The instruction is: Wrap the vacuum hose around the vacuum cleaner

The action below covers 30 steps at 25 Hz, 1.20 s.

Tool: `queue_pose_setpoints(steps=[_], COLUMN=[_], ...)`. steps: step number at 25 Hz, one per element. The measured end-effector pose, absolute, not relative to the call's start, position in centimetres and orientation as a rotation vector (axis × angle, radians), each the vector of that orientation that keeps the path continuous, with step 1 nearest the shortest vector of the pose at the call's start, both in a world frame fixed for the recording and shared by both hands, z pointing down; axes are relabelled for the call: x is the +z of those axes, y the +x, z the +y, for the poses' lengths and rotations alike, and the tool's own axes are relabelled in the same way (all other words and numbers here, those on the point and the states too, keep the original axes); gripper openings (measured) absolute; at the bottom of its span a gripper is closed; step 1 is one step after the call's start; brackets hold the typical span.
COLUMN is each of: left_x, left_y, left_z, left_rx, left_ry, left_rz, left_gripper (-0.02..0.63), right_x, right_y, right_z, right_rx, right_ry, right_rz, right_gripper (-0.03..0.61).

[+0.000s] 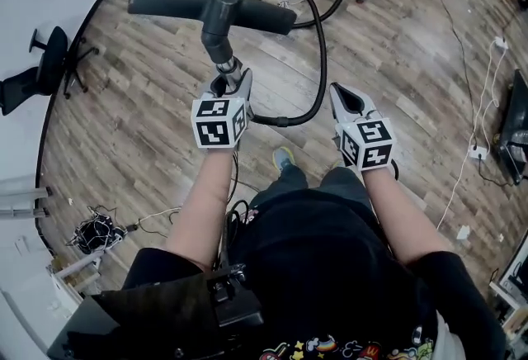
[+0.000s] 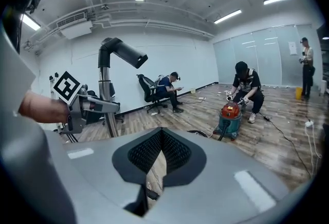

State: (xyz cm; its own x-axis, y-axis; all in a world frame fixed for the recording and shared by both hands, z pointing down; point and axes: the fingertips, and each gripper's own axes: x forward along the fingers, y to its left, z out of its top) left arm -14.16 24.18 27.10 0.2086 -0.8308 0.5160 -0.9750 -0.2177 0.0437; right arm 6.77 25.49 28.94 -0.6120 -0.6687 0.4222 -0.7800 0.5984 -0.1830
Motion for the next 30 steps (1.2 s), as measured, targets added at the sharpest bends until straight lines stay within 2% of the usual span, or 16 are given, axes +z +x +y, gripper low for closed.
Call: queue_pose_setpoints(steps=[11,23,30], left_x=[29.4,29.2,28.2], left_y=[-22.5,-31.6,-36.0], left_z=[19.4,4.8,-0.3], left_rx=[0.552,0.628,0.627], left_ry=[2.033,1.952,1.958], left_rz=[-1.733,-1.808,-1.834], left_gripper=[0.167,0.166,0.166], right_x=[31.6,32.3,31.6], right_y=[-3.9,-17.3,-22.7], right_z=[18.4,1.2,-4.3], right_rx=[0.516,0.559,0.573], right_ry=[1.038,0.836,0.878], right_rz=[-2.544,-2.601,-2.606], right_gripper=[0.024,0.025,0.023])
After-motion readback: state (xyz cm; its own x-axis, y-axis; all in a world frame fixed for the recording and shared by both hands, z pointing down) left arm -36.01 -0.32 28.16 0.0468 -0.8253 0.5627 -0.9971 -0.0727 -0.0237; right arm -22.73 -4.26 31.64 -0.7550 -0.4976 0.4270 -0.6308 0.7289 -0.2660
